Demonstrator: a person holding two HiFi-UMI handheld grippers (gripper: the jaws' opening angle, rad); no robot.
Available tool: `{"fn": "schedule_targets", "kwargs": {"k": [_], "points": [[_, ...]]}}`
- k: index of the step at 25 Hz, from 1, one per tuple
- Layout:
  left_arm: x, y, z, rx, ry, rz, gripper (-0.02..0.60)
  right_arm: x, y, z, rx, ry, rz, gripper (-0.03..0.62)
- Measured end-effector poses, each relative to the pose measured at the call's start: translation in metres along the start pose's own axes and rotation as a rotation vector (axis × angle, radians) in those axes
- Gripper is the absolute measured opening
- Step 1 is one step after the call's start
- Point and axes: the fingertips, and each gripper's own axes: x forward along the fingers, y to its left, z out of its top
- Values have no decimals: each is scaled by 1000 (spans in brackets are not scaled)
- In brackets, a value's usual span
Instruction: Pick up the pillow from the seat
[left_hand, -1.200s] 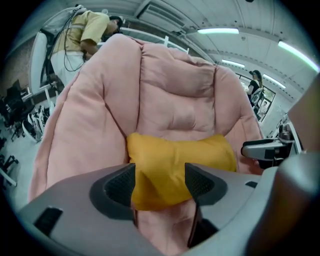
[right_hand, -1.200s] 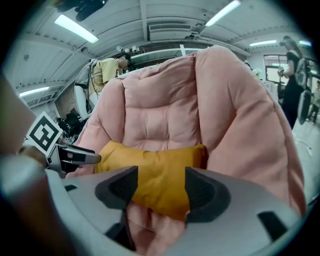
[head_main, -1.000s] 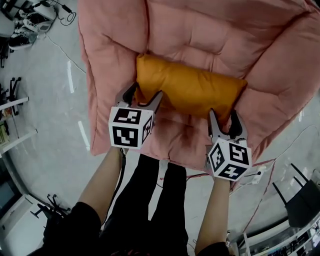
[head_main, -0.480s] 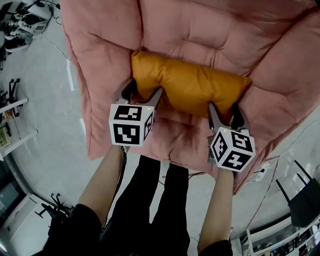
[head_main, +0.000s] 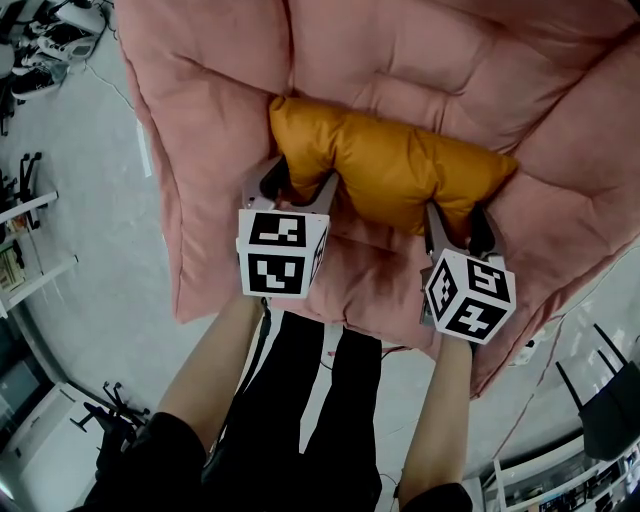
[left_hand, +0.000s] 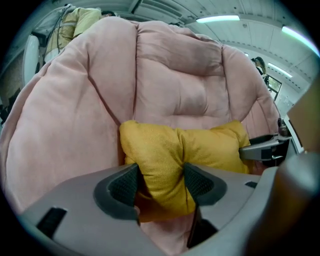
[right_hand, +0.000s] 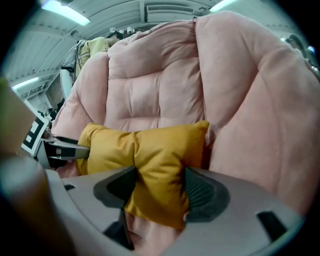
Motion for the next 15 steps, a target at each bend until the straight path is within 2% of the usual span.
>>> {"fn": "schedule_targets", "kwargs": {"k": [5,15], "points": [[4,-6,-8,33,27,-17,221,4,6,-8,-6,17,10,279],[-11,-9,-6,33,-35,-18,170,-9,9,-7,-20,-41,-10,224]]}}
